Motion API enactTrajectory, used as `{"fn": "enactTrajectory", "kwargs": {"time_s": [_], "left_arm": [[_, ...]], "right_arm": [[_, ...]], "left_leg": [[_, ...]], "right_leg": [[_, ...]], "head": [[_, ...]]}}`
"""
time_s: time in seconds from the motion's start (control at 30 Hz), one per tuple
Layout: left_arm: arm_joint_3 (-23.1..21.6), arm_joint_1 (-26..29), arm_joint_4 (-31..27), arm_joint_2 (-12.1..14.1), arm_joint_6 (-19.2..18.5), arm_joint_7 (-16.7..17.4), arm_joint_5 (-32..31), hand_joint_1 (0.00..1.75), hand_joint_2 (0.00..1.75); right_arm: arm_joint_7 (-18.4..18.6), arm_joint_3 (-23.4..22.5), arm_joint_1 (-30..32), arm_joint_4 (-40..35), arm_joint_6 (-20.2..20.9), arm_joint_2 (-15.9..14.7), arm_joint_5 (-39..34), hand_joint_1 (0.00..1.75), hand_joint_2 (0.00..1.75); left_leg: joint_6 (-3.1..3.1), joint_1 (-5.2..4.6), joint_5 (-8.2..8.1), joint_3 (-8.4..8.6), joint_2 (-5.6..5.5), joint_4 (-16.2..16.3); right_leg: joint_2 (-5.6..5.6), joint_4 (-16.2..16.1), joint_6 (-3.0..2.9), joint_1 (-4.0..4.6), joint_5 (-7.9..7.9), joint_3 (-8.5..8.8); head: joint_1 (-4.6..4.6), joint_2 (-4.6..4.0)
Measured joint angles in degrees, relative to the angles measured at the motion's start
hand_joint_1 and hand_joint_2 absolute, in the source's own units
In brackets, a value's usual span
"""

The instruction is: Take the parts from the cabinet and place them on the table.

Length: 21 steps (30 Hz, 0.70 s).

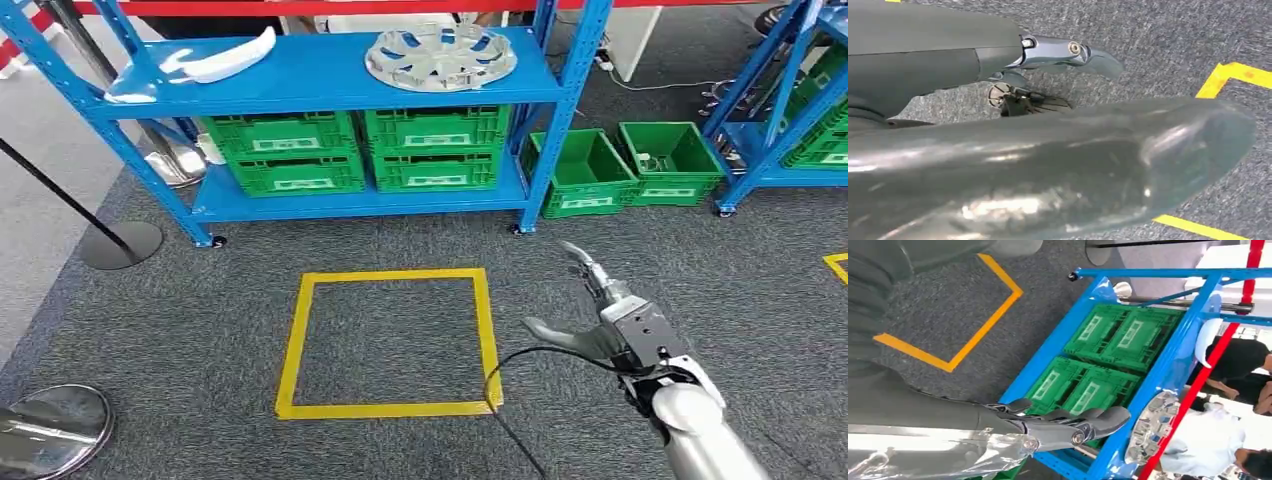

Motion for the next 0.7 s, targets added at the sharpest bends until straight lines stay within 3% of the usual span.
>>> {"fn": "enactTrajectory", "kwargs": {"time_s": [0.5,0.67,0.7], "left_arm": [[0.00,-0.41,0.33,-0.17,-0.29,-0.37,0.11,0.00,0.00],[0.00,-0.55,0.33,-0.17,-0.87,-0.66,0.15,0.00,0.00],[0.00,-0.60,0.33,-0.28,-0.92,-0.77,0.15,0.00,0.00]], "right_arm": [[0.02,0.39,-0.33,0.00,0.00,-0.20,0.04,0.00,1.75],[0.07,0.46,-0.34,-0.02,0.00,-0.20,0.04,0.00,1.75],[0.07,0.46,-0.35,-0.26,0.00,-0.20,0.04,0.00,1.75]], "left_leg": [[0.31,-0.25,-0.16,-0.27,0.00,0.35],[1.21,-0.46,-0.23,-0.58,0.00,0.45],[1.58,0.00,0.26,-0.25,0.06,-0.33]], "right_leg": [[0.00,-0.08,0.27,-0.29,0.13,-0.10],[0.01,-0.76,1.09,-0.46,0.38,0.02],[-0.02,-0.70,1.29,-0.26,0.34,0.06]], "head": [[0.00,0.00],[-0.07,0.00],[0.00,0.00]]}}
